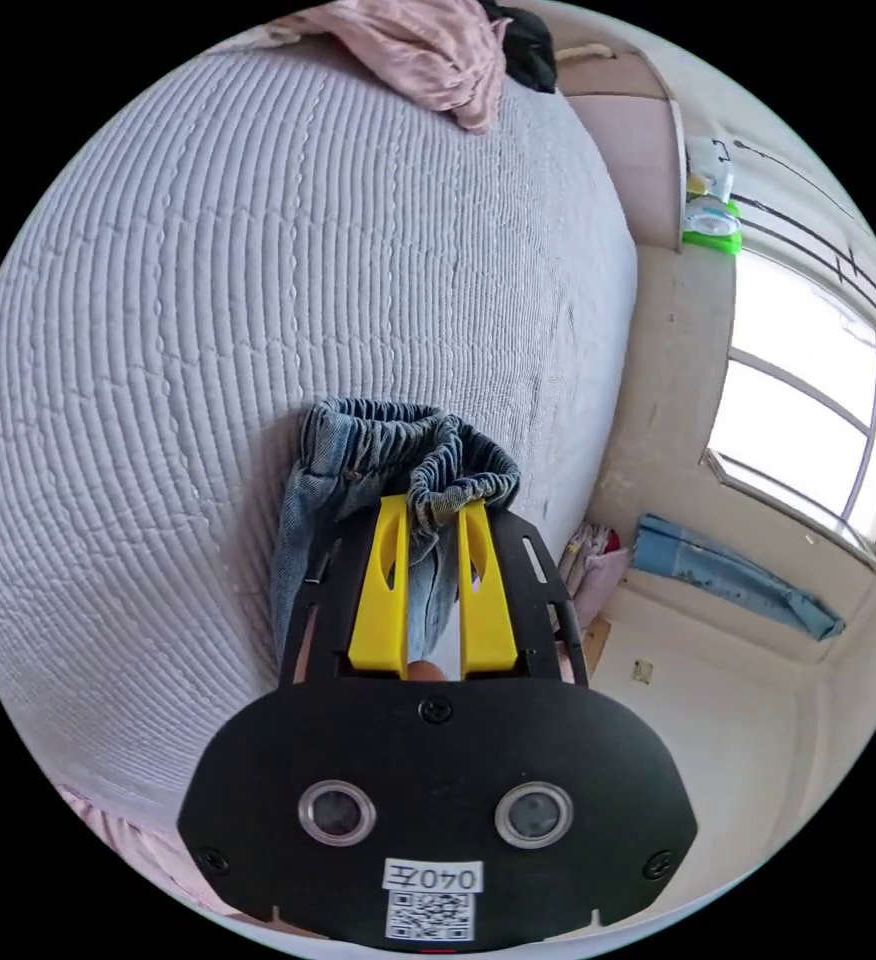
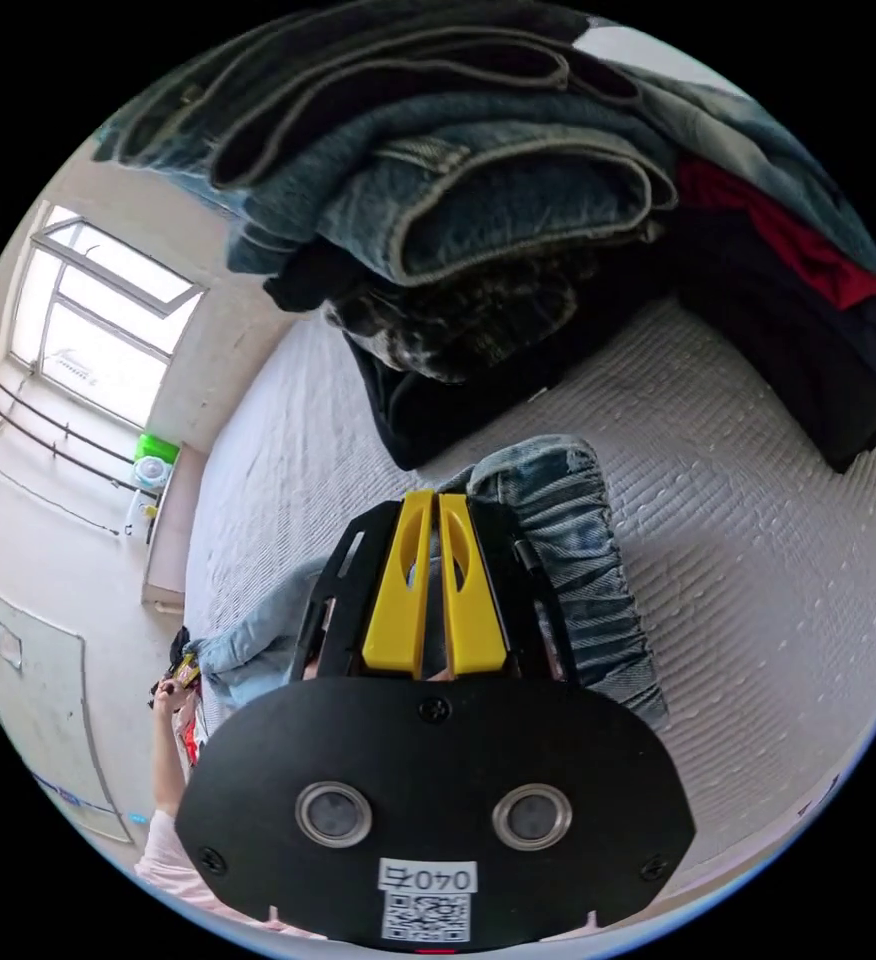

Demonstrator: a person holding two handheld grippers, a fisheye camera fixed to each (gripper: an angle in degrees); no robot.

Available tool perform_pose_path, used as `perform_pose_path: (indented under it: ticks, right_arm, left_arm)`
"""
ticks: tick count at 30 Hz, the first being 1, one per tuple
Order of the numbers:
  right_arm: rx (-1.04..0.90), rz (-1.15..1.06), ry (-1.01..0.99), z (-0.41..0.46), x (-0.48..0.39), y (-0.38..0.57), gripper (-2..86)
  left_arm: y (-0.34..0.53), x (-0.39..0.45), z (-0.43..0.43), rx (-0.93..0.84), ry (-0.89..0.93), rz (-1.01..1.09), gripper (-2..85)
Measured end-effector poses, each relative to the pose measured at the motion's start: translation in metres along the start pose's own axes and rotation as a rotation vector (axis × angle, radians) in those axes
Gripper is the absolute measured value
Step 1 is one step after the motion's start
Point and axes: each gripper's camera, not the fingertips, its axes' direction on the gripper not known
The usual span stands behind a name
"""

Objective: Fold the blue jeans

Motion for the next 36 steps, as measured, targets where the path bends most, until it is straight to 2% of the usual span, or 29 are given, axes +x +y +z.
perform_pose_path:
  ticks: [3,4,8,9,10,11,12,13,14,16,17,18,20,22,23,25,27,29,31,36]
  right_arm:
    - [-0.041,-0.027,0.007,0.018,-0.010,0.014,1.3]
    - [-0.047,-0.043,0.012,0.018,-0.015,0.017,1.8]
    - [-0.064,-0.204,0.070,0.004,-0.062,0.049,6.2]
    - [-0.059,-0.275,0.099,-0.002,-0.083,0.062,6.7]
    - [-0.056,-0.315,0.122,-0.004,-0.094,0.069,6.8]
    - [-0.046,-0.394,0.183,-0.007,-0.119,0.086,7.2]
    - [-0.024,-0.470,0.250,-0.009,-0.146,0.104,7.3]
    - [-0.012,-0.512,0.277,-0.009,-0.160,0.114,7.4]
    - [0.005,-0.601,0.309,-0.008,-0.189,0.136,7.5]
    - [0.005,-0.741,0.301,-0.001,-0.234,0.170,7.6]
    - [-0.009,-0.824,0.269,0.007,-0.264,0.194,7.4]
    - [-0.034,-0.913,0.212,0.017,-0.295,0.220,7.2]
    - [-0.077,-1.041,0.125,0.037,-0.342,0.262,6.7]
    - [-0.102,-1.177,0.057,0.062,-0.391,0.309,6.5]
    - [-0.104,-1.272,0.043,0.083,-0.424,0.343,6.5]
    - [-0.105,-1.414,0.032,0.115,-0.473,0.394,6.6]
    - [-0.125,-1.557,0.036,0.157,-0.532,0.453,7.8]
    - [-0.142,-1.633,0.093,0.184,-0.567,0.486,9.8]
    - [-0.217,-1.676,0.204,0.208,-0.593,0.507,12.7]
    - [-0.205,-1.627,0.333,0.214,-0.617,0.509,12.1]
  left_arm:
    - [-0.008,-0.007,0.011,-0.086,0.127,-0.158,3.1]
    - [-0.008,-0.002,0.010,-0.127,0.166,-0.155,3.0]
    - [0.003,0.036,-0.004,-0.224,0.181,0.062,3.1]
    - [0.009,0.055,-0.009,-0.232,0.103,0.198,3.2]
    - [0.016,0.075,-0.011,-0.234,-0.056,0.350,3.1]
    - [0.019,0.082,-0.010,-0.241,-0.171,0.387,2.9]
    - [0.021,0.090,-0.010,-0.248,-0.379,0.358,1.9]
    - [0.022,0.095,-0.015,-0.246,-0.443,0.332,0.1]
    - [0.024,0.096,-0.020,-0.243,-0.419,0.318,-0.2]
    - [0.032,0.093,-0.047,-0.221,-0.117,0.276,-0.8]
    - [0.035,0.094,-0.054,-0.213,-0.027,0.303,-0.8]
    - [0.044,0.101,-0.066,-0.190,0.109,0.416,-0.9]
    - [0.066,0.112,-0.077,-0.166,0.140,0.601,-0.9]
    - [0.106,0.122,-0.070,-0.157,-0.046,0.866,-0.7]
    - [0.116,0.122,-0.064,-0.152,-0.122,0.923,-0.7]
    - [0.163,0.119,-0.031,-0.089,-0.433,1.179,-0.1]
    - [0.197,0.113,-0.002,-0.022,-0.600,1.357,1.4]
    - [0.223,0.108,0.019,0.018,-0.646,1.489,6.8]
    - [0.242,0.108,0.044,-0.017,-0.670,1.603,14.1]
    - [0.247,0.116,0.082,-0.027,-0.753,1.698,13.1]
